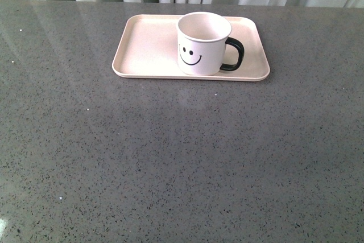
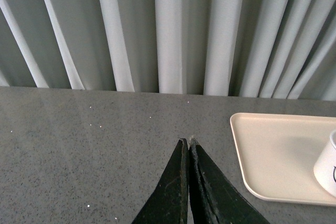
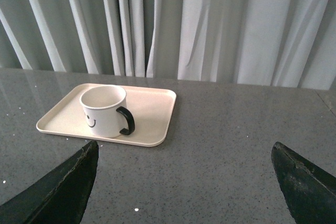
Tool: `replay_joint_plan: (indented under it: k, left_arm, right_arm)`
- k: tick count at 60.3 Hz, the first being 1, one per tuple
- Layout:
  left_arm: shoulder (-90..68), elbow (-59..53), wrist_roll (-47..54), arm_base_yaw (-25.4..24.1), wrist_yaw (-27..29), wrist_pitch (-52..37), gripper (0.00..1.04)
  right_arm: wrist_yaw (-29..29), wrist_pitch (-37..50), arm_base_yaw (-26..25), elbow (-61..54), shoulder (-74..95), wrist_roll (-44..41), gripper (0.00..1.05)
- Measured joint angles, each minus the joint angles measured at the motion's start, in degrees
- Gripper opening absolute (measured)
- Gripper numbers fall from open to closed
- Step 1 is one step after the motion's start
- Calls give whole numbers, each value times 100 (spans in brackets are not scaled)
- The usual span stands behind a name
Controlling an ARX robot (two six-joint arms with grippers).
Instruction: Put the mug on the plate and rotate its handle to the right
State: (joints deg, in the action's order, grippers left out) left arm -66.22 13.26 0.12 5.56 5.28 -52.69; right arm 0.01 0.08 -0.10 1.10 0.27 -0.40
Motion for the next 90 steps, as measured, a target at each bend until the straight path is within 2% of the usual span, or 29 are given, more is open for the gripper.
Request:
replay_joint_plan:
  k: [10, 12, 17, 28, 62, 90]
  left_arm:
    - [560, -374, 0, -120, -111, 201, 1]
    - [756, -481, 0, -306, -424, 304, 1]
    - [1220, -688, -2, -529, -487, 557, 1]
    - [1593, -1073, 0, -533, -527, 527, 1]
    - [3923, -1248, 0, -535, -529, 2599, 1]
    - [5014, -1250, 0, -535, -529, 3657, 1]
  right_arm:
    - [0, 0, 0, 0, 0, 0, 96]
    - [0, 0, 0, 0, 0, 0, 96]
    - [0, 0, 0, 0, 0, 0, 96]
    - [0, 0, 0, 0, 0, 0, 96]
    - [0, 0, 0, 0, 0, 0, 96]
    - [0, 0, 0, 0, 0, 0, 96]
